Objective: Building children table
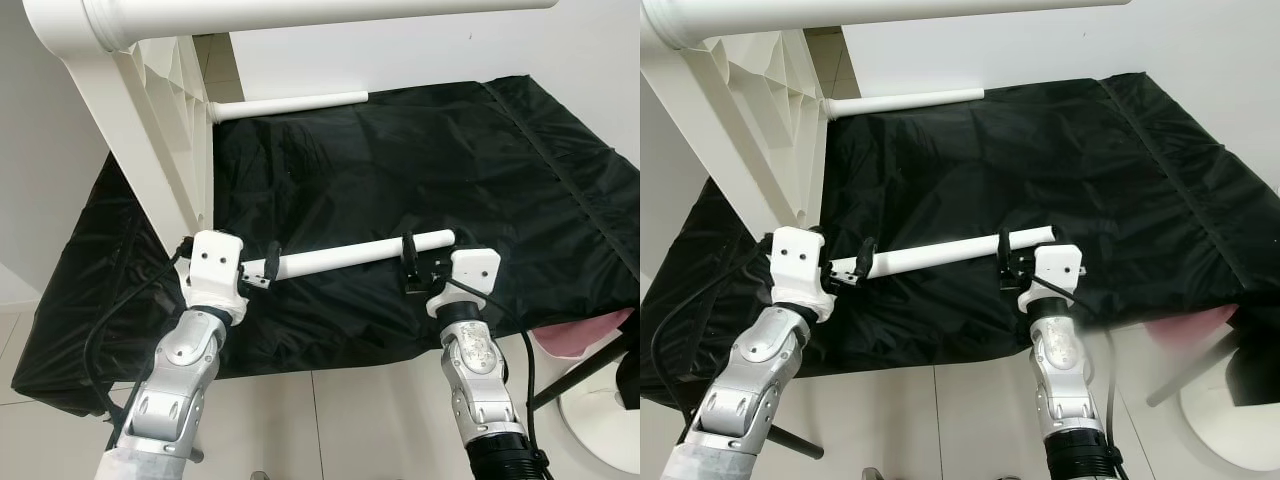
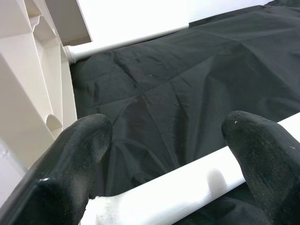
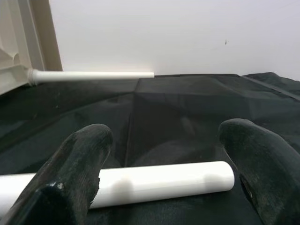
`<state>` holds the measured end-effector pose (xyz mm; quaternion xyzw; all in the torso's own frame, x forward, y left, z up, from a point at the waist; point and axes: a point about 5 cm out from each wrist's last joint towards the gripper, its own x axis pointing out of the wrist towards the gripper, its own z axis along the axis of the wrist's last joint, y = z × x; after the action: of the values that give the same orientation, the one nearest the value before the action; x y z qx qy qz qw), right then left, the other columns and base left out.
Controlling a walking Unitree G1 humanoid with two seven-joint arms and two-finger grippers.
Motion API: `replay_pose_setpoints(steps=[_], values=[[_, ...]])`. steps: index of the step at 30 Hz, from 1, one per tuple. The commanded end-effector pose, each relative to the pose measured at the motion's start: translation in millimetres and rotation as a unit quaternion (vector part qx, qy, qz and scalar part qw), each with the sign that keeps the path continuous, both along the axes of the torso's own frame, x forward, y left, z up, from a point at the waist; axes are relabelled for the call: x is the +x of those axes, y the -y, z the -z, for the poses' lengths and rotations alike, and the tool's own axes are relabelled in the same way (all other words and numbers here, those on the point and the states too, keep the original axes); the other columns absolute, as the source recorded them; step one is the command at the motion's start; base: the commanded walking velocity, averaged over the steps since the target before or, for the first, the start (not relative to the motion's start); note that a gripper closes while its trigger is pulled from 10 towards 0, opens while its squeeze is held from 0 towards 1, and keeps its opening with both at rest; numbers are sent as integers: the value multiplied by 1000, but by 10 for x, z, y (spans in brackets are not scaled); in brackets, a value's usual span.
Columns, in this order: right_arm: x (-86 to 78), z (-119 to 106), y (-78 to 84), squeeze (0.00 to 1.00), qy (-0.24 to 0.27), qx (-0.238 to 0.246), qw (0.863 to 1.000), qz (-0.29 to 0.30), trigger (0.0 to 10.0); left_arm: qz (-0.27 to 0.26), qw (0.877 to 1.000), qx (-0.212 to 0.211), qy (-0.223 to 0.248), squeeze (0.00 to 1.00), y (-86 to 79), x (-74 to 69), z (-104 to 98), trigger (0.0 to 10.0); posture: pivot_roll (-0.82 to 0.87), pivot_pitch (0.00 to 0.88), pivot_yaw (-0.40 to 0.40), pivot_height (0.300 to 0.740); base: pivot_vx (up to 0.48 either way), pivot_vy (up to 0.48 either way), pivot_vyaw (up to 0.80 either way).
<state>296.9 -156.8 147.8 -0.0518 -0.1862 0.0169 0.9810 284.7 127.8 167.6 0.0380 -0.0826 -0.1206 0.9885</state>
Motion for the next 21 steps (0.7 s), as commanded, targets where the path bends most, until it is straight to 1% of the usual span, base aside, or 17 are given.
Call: replay_pose_setpoints(steps=[1,7,8,14,19,21], values=[[-17,37,10,0,-8,-1,1000,4,10000,40,999,15,-13,0,18,-13,80,10000,-42,134,111,740,0,0,0],[-19,34,38,0,-11,4,1000,12,10000,44,999,20,-12,0,43,-11,105,10000,-41,144,87,740,0,0,0],[-30,34,20,0,-13,7,1000,13,10000,35,999,15,-11,0,24,21,120,10000,-50,144,83,740,0,0,0],[-82,45,-49,0,-13,13,1000,12,10000,25,1000,-1,-12,0,-37,55,170,10000,-38,139,79,740,0,0,0],[-95,64,-83,0,-14,7,1000,6,10000,17,1000,5,-7,0,-56,63,189,10000,-21,122,59,740,0,0,0],[-82,56,-66,0,-14,6,1000,6,10000,13,1000,4,-7,0,-64,48,195,10000,-18,119,55,740,0,0,0]])
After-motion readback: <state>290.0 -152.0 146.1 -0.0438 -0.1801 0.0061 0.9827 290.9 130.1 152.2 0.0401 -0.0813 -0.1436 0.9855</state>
